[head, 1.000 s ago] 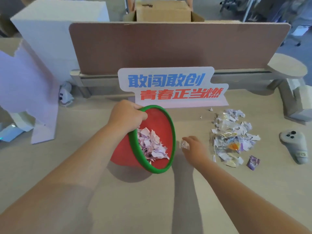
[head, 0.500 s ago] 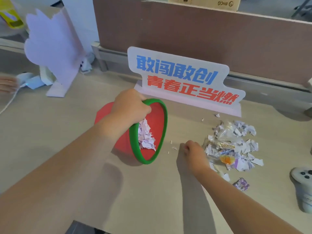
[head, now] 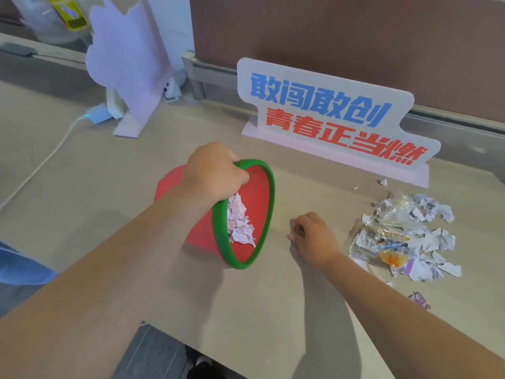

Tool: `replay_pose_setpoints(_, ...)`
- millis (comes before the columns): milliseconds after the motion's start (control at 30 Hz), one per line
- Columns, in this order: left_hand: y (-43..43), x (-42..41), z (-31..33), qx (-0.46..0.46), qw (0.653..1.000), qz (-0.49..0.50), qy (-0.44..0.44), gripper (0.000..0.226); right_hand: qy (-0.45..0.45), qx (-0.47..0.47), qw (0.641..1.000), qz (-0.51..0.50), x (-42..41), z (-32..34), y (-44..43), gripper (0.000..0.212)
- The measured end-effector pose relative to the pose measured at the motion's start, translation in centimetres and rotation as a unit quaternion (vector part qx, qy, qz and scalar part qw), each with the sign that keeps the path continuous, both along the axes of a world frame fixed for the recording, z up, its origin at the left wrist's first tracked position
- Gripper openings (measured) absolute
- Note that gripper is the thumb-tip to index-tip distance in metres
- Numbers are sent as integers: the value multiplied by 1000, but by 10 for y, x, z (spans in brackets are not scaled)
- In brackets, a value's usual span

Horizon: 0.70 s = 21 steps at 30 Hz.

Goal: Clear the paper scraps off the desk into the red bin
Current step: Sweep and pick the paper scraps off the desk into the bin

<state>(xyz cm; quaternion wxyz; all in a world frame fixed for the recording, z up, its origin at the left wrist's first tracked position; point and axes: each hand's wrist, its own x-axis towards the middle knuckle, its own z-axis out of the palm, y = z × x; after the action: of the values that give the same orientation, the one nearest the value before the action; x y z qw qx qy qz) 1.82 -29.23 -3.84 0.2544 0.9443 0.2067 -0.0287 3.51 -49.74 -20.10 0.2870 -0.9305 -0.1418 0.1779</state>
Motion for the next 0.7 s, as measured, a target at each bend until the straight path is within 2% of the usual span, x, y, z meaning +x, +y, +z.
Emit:
replay_pose_setpoints(33, -1, 1, 0, 1, 1000, -5, 3, 20, -14, -6, 1000, 2, -5, -2, -2, 4)
replay_pose_setpoints(167, -5, 4, 3, 11, 1000, -22, 9, 16, -46, -37, 998, 1, -16, -10, -2, 23)
replay_pose_setpoints(300, -3, 6, 3, 16, 999, -32, 12, 16, -46, -117, 992, 7, -17, -3, 5, 22)
replay_pose_setpoints(367, -3, 7, 3, 20, 999, -44, 9, 20, -22, -41, 995, -85, -17, 9, 8, 18)
replay_pose_setpoints(433, -3, 7, 5, 15, 999, -48, 4, 23, -17, 88, 977, -192, -18, 27, 18, 15)
replay_pose_setpoints(467, -3, 8, 6, 10, 999, -45, 0, 22, -20, 137, 970, -201, -20, 37, 27, 14)
replay_pose_setpoints(533, -6, 10, 8, 2, 999, -42, -5, 19, -8, 186, 971, -150, -23, 58, 47, 13)
replay_pose_setpoints(633, -16, 10, 13, 1, 999, -46, -6, 18, -6, 192, 980, -58, -25, 76, 58, 20)
replay_pose_setpoints(700, -24, 9, 16, 5, 999, -49, -2, 18, -46, 194, 978, -67, -26, 83, 42, 22)
